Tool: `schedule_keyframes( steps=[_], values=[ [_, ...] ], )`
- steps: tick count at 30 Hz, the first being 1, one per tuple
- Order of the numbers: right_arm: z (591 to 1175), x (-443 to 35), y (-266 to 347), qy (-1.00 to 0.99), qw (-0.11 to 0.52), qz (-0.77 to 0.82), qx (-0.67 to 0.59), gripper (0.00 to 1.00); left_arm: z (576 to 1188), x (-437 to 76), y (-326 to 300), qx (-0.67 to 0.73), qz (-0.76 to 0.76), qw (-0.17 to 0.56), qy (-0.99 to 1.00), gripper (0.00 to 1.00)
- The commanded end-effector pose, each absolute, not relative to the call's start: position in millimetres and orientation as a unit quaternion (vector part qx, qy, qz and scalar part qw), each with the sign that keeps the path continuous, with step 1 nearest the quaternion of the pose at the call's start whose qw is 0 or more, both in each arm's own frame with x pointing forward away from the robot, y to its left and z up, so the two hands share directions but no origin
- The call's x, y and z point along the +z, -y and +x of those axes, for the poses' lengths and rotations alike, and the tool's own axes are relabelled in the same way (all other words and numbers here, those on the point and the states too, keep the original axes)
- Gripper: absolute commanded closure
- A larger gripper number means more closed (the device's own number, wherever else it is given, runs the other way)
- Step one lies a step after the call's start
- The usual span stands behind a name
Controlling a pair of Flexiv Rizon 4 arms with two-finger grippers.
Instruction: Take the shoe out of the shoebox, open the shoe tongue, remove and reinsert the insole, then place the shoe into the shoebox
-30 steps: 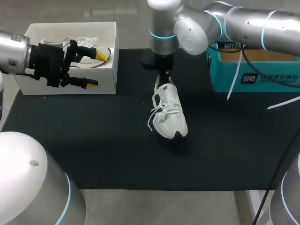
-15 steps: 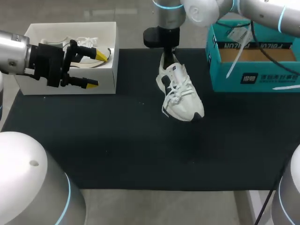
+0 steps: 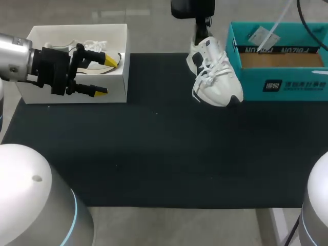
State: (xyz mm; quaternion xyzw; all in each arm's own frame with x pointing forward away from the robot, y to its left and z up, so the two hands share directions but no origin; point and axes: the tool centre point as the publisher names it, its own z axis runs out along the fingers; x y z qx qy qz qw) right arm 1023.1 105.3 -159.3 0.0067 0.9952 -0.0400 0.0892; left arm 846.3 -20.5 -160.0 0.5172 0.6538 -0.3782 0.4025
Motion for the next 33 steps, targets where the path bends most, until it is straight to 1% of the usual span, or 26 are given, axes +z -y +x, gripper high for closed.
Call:
schedule_keyframes(
  steps=[1, 21, 24, 33],
  values=[
    [1012.5, -140.1, -98.4, -0.994, 0.1, 0.013, -0.036, 1.0, 846.8, -160.1, 21.2, -0.377, 0.518, 0.401, -0.655, 0.0],
    [1012.5, -140.1, -98.4, -0.994, 0.1, 0.013, -0.036, 1.0, 846.8, -160.1, 21.2, -0.377, 0.518, 0.401, -0.655, 0.0],
    [1011.6, -140.0, -84.2, -0.994, 0.096, 0.02, -0.052, 1.0, 846.8, -160.1, 21.2, -0.377, 0.518, 0.401, -0.655, 0.0],
    [1004.9, -127.0, -16.7, -0.989, 0.116, 0.049, -0.072, 1.0, 846.8, -160.1, 21.2, -0.377, 0.518, 0.401, -0.655, 0.0]
  ],
)
